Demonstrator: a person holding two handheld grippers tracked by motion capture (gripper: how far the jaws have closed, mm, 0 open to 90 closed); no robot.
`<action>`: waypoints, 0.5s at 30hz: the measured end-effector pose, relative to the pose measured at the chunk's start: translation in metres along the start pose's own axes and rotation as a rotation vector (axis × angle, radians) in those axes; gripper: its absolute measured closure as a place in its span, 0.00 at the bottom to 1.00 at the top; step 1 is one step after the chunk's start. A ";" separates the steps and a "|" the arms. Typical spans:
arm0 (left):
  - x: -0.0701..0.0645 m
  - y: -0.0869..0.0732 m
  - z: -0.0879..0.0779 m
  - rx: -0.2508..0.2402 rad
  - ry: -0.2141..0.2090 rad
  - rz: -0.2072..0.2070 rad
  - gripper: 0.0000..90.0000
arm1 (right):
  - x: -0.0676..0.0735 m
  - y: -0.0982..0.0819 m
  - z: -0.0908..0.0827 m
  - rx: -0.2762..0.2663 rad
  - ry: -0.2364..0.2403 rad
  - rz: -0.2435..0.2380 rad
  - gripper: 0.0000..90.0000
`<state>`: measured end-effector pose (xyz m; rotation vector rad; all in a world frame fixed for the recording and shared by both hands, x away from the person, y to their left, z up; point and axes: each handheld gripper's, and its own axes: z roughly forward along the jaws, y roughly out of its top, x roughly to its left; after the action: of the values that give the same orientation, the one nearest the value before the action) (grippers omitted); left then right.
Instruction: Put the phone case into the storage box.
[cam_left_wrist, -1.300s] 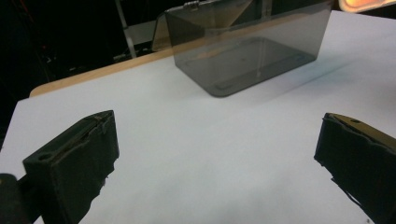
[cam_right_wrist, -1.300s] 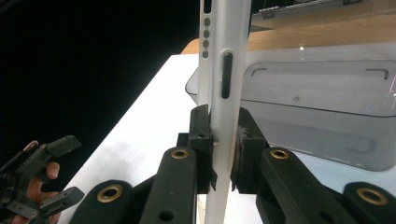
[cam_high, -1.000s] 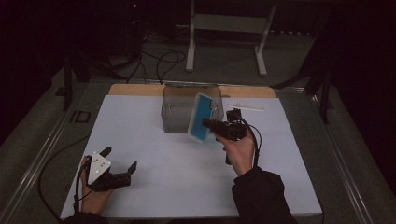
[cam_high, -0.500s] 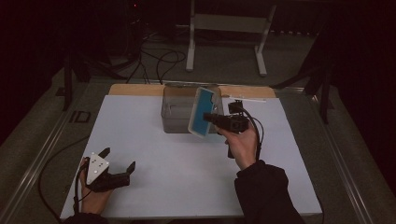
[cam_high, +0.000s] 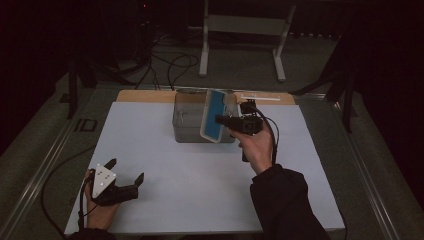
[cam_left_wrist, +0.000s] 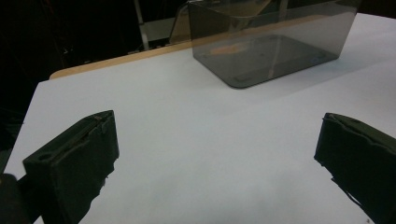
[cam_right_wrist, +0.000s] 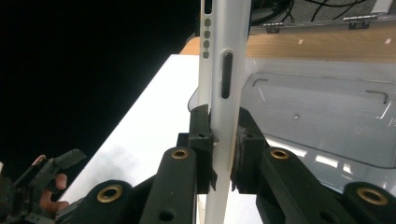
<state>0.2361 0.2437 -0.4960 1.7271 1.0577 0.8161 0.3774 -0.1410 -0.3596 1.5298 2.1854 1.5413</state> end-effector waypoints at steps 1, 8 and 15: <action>0.000 0.000 0.000 0.000 0.000 0.000 0.01 | 0.000 0.001 0.000 0.002 -0.001 -0.006 0.91; -0.002 0.000 0.001 0.001 0.001 0.007 0.01 | -0.001 0.011 0.003 0.025 -0.023 -0.018 0.91; -0.002 -0.001 0.002 0.003 0.000 0.008 0.01 | -0.005 0.018 0.006 0.042 -0.042 -0.022 0.91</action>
<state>0.2365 0.2412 -0.4975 1.7351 1.0531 0.8201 0.3951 -0.1400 -0.3519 1.5304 2.2172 1.4530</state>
